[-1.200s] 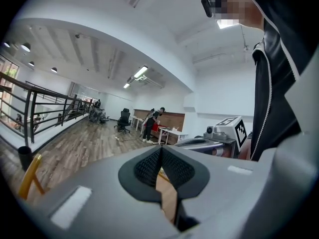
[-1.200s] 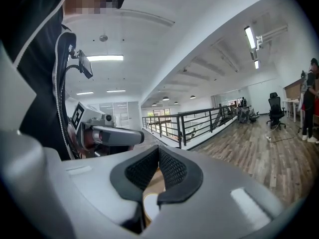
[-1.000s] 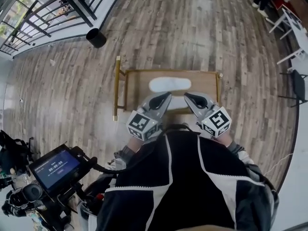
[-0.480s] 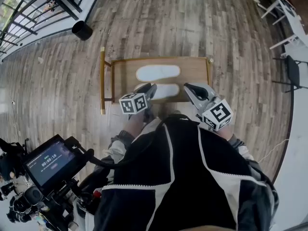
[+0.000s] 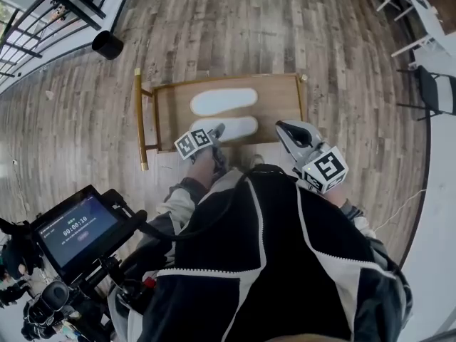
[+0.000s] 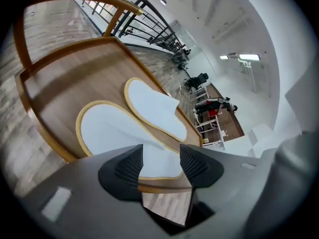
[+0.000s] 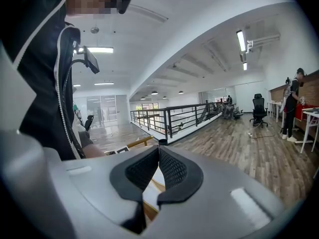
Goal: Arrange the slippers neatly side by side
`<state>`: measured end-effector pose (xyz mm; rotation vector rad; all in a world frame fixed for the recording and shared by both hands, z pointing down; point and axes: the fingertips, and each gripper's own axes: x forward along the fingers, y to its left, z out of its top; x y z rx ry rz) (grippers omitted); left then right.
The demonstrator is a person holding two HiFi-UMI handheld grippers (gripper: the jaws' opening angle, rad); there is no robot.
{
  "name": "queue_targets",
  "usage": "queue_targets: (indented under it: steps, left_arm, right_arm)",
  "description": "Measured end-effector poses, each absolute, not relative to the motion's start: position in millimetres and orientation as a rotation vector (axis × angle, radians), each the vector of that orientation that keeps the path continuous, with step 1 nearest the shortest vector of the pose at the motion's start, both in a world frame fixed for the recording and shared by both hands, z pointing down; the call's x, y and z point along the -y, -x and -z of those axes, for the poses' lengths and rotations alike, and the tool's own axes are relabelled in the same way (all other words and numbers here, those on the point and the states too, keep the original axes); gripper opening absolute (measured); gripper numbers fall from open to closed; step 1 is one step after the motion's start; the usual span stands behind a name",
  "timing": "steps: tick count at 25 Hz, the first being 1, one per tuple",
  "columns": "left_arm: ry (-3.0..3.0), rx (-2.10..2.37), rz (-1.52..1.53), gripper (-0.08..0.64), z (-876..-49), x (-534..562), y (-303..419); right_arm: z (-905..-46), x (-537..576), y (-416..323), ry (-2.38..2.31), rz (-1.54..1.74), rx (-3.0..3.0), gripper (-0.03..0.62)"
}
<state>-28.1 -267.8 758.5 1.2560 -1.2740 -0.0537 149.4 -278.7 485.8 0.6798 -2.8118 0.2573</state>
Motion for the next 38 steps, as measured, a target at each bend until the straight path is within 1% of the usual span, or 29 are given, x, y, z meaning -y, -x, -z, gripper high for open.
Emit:
queue_targets:
  steps: [5,8,9,11,12,13,14,22,26,29,38]
  left_arm:
    - [-1.168,1.293,0.053,0.252,-780.5,267.5,40.0]
    - [-1.159,1.292,0.021,0.233,-787.9,265.6,47.0]
    - [-1.164,1.29,0.006,0.212,-789.4,265.6,48.2]
    - [-1.176,1.291,-0.019,0.145,-789.7,266.9,49.4]
    - [-1.181,1.294,-0.031,0.076,-789.3,267.8,49.6]
    - [-1.185,1.298,-0.04,0.049,-788.8,268.5,49.8]
    - [-1.188,1.301,-0.044,0.042,-788.3,269.1,50.2]
    - [-1.209,1.314,-0.025,0.031,-779.5,271.2,54.4]
    - [-1.3,1.323,-0.072,0.031,-749.1,248.9,62.5]
    - [-1.375,1.34,-0.107,0.03,-730.2,251.5,64.6]
    - [-1.737,1.455,-0.39,0.029,-674.1,281.2,76.4]
  right_arm:
    - [-485.0,274.1,-153.8,-0.701,-0.25,2.799,0.01]
    - [-483.1,268.6,-153.7,-0.708,-0.241,2.794,0.009]
    - [-482.8,267.5,-153.9,-0.711,-0.24,2.792,0.01]
    - [-482.8,266.3,-155.3,-0.718,-0.244,2.784,0.009]
    - [-482.9,266.0,-156.0,-0.721,-0.246,2.781,0.009]
    - [-482.6,265.9,-156.5,-0.723,-0.246,2.781,0.01]
    - [-482.2,266.0,-156.6,-0.725,-0.246,2.782,0.009]
    - [-482.4,268.1,-153.1,-0.698,-0.239,2.795,0.009]
    - [-467.5,240.9,-138.9,-0.678,-0.229,2.81,0.009]
    - [-466.2,242.5,-130.0,-0.639,-0.223,2.82,0.009]
    - [-481.4,272.3,-91.1,-0.478,-0.214,2.868,0.01]
